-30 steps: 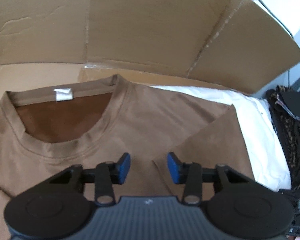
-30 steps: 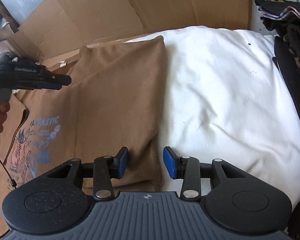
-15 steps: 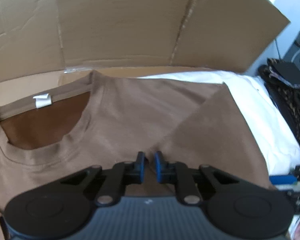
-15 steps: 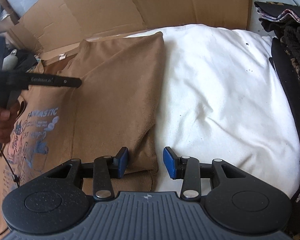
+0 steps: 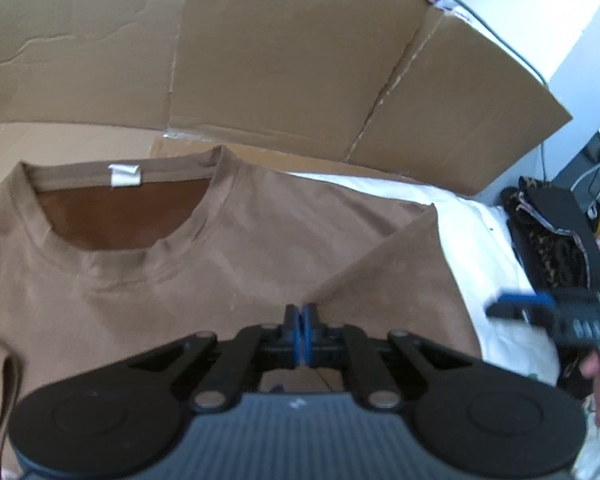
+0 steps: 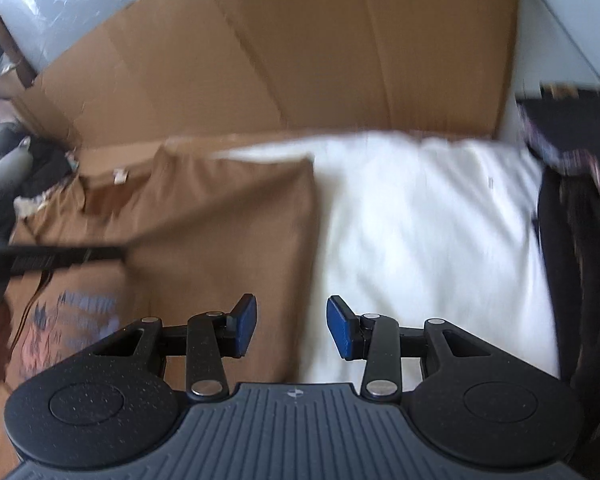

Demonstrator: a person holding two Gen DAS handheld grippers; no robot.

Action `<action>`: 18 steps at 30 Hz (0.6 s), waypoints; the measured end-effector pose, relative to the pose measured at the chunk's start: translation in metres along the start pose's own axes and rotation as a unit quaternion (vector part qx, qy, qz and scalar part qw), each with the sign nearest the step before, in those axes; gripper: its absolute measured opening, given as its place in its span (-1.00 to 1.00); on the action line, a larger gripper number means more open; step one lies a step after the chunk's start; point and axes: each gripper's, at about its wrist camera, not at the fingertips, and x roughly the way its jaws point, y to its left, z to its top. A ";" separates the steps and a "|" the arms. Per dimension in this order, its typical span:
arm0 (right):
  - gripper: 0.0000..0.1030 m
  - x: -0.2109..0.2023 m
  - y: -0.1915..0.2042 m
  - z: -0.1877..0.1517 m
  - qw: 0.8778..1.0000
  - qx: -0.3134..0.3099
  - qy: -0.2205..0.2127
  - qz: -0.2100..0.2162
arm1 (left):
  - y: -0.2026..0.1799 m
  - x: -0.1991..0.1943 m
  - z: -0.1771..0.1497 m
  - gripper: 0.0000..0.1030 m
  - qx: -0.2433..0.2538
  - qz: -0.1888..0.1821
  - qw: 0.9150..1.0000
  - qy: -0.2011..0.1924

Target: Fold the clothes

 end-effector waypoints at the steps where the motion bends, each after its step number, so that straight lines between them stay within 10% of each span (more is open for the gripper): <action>1: -0.11 0.002 0.001 0.007 1.000 -0.004 -0.004 -0.004 | 0.001 -0.003 0.000 -0.95 -0.005 -0.003 1.000 0.001; 18: -0.11 0.075 0.010 0.087 0.996 -0.001 0.044 -0.074 | -0.004 -0.009 -0.001 -0.96 -0.009 -0.013 1.000 -0.006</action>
